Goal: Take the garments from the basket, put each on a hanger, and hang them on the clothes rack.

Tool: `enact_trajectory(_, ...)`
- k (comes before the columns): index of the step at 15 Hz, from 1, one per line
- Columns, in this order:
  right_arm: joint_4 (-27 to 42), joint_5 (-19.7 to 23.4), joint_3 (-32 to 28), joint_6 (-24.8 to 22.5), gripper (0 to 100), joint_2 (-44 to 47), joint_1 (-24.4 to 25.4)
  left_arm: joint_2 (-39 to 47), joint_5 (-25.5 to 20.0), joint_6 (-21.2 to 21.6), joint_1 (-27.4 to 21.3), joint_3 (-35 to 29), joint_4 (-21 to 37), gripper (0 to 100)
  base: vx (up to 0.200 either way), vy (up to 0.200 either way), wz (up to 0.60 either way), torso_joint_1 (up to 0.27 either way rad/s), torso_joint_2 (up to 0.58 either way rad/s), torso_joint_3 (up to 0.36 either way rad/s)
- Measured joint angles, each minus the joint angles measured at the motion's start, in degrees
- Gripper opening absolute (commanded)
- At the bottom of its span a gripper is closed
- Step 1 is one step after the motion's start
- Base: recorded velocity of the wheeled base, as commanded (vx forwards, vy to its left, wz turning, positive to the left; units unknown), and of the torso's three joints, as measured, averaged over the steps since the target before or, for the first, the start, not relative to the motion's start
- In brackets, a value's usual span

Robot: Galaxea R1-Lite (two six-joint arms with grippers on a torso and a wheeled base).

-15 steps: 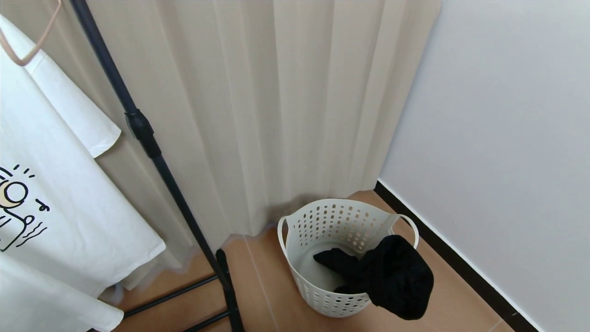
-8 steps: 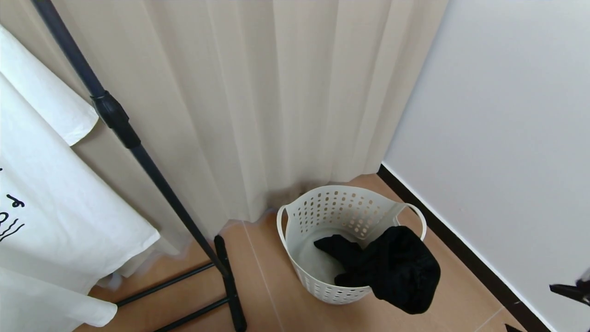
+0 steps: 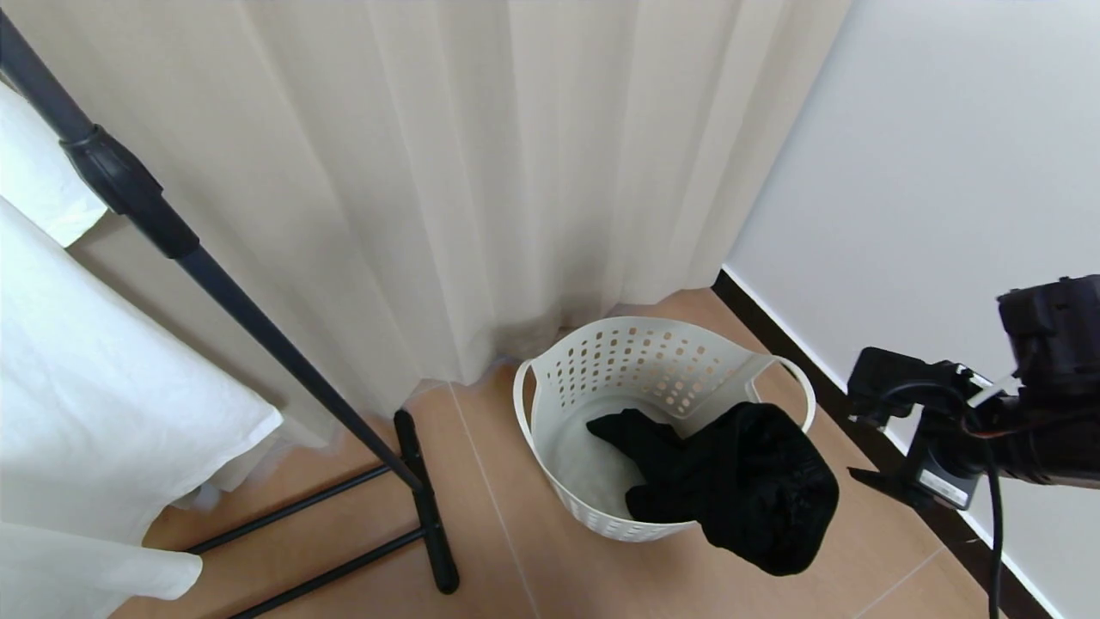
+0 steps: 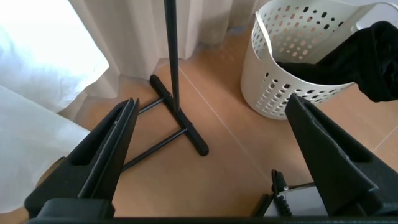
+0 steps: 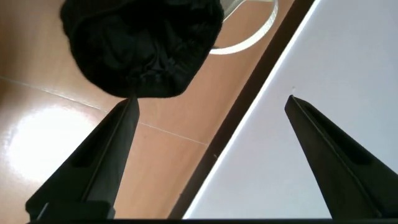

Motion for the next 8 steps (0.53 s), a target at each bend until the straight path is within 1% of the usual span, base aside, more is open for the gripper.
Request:
enact_trajectory(4, 0.02, -1.56, -8.8, -1.3, 100, 11.51, -0.07, 0.0, 0.0, 0.02, 0.0, 0.01, 0.01, 100, 0.0, 0.0, 0.0, 0.002, 0.01, -0.198)
enact_trajectory(8, 0.05, -1.63, -14.01, -1.37, 100, 17.6, -0.72, 0.0, 0.0, -0.05, 0.0, 0.0, 0.0, 100, 0.0, 0.0, 0.0, 0.005, 0.0, -0.2)
